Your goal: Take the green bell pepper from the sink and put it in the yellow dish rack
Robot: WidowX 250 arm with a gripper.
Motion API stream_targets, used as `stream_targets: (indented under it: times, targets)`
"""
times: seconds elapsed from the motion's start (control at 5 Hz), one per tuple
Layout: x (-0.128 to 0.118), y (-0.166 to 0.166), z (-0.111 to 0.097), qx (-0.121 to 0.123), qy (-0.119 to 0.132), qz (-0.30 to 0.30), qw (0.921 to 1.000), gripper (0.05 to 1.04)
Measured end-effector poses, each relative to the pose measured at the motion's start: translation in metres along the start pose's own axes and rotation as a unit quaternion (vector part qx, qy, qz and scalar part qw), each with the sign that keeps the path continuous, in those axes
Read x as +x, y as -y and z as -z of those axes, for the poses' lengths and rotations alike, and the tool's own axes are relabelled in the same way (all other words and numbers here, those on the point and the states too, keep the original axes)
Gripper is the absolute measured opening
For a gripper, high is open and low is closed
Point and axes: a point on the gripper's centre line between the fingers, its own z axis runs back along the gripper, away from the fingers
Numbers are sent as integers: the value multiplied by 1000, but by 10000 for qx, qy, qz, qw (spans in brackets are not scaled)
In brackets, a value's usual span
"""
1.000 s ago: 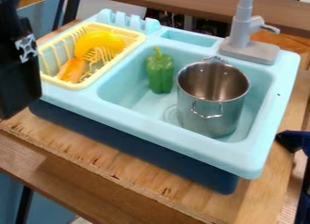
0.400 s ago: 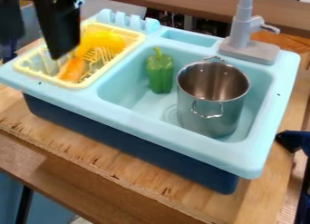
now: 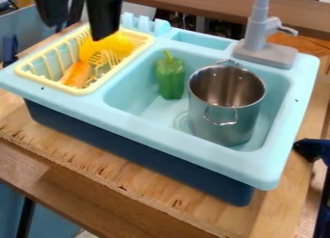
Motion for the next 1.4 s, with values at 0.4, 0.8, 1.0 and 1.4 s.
stream_targets:
  times: [0.4, 0.8, 1.0, 1.4]
  targets:
    - [58, -5, 18, -372, -63, 523, 9979, 999]
    - [94, -12, 42, -351, -197, 570, 9976, 999]
    - [107, -14, 54, -314, -284, 573, 9975, 999]
    - [122, -10, 67, -140, -219, 527, 9983, 999]
